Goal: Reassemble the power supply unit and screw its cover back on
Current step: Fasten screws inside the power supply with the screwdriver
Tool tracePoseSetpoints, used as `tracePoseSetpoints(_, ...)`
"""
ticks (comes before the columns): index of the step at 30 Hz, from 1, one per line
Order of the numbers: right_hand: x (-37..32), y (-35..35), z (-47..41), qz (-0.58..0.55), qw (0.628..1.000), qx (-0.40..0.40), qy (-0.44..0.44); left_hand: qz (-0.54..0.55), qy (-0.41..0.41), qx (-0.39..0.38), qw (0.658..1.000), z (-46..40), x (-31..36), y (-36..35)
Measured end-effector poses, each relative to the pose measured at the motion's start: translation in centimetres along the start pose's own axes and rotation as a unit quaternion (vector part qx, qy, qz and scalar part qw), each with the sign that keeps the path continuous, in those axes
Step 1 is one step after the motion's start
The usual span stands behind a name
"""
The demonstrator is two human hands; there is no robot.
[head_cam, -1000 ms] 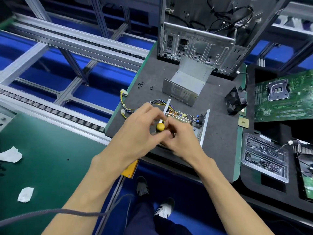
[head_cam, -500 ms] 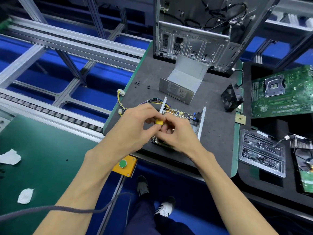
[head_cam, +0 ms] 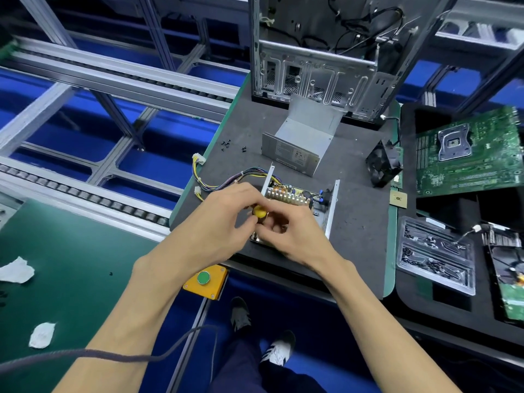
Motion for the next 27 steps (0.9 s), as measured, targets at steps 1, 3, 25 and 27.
tracePoseSetpoints(1, 0.1, 0.0, 0.0, 0.004, 1.000, 0.007, -0.002, 0.001, 0.010, 0.009, 1.000, 0.0, 0.1, -0.2)
tracePoseSetpoints(3, 0.0, -0.1, -0.2, 0.019, 0.999, 0.034, -0.007, 0.001, 0.034, 0.045, 0.998, -0.1, 0.2, -0.6)
tracePoseSetpoints(25, 0.3, -1.2, 0.2, 0.019, 0.994, 0.106, 0.023, -0.034, 0.004, 0.007, 0.999, -1.0, 0.4, -0.8)
tracePoseSetpoints(27, 0.6, -1.1, 0.3, 0.021, 0.992, 0.126, 0.016, -0.033, 0.001, 0.013, 0.999, -1.0, 0.4, -1.1)
Point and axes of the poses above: each hand's wrist, its own z-axis away from the middle knuckle, its own y-axis out of the back of the hand, x = y × z, the point moved 1 cm from there along -z, towards the middle knuckle, and after that the axes turned 5 degrees about -y, right-handed, at the moved point
